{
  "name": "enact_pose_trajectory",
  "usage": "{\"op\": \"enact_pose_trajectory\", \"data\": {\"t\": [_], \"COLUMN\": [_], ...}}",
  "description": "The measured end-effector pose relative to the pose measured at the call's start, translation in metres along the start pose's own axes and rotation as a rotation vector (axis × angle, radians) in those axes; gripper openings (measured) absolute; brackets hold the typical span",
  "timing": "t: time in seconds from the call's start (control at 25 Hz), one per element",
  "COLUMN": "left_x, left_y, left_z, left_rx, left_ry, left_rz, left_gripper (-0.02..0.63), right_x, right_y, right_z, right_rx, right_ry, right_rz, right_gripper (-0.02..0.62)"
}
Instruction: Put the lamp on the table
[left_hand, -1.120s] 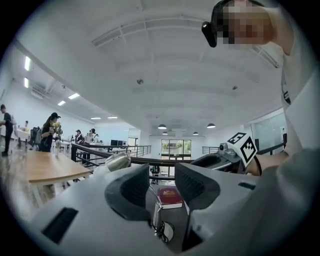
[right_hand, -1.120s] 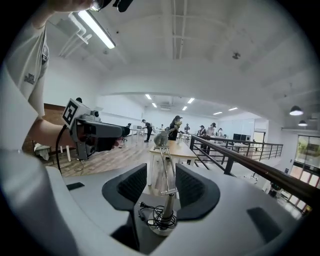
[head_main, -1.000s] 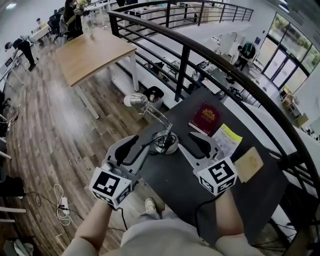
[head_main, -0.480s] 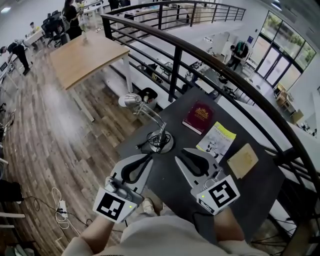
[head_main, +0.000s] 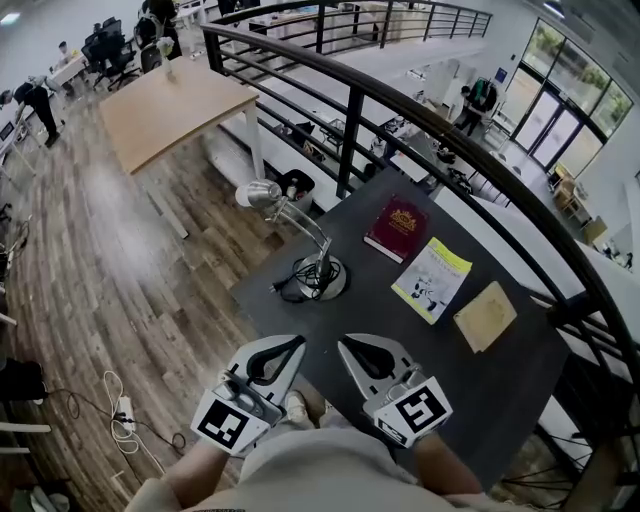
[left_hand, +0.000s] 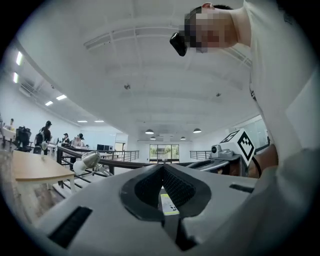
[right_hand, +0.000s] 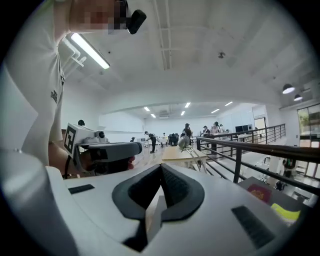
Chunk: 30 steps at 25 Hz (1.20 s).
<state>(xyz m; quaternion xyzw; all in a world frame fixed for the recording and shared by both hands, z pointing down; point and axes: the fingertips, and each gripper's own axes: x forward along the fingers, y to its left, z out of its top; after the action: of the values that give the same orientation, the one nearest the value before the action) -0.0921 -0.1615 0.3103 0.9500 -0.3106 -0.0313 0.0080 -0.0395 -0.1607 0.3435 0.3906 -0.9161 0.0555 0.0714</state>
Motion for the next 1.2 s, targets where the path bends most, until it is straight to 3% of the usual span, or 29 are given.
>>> {"op": "enact_pose_trajectory", "data": {"t": [0.36, 0.52, 1.2], "left_x": [-0.009, -0.009, -0.009], "left_y": [-0.010, -0.009, -0.006], "left_z": [-0.044, -0.049, -0.041], "left_rx": [-0.029, -0.011, -0.015], "left_ry": [0.078, 0.086, 0.083], "left_rz": [0.000, 0.008, 0.013], "left_gripper": [0.005, 0.005, 0.005], "right_x": [0.001, 0.002, 0.001], "right_y": [0.014, 0.011, 0.008], "right_z": [-0.040, -0.044, -0.036], "right_rx": [-0.008, -0.055, -0.058], "right_ry": [0.103, 0.120, 0.103], "right_rz": [0.034, 0.007, 0.011], "right_gripper": [0.000, 0.000, 0.000]}}
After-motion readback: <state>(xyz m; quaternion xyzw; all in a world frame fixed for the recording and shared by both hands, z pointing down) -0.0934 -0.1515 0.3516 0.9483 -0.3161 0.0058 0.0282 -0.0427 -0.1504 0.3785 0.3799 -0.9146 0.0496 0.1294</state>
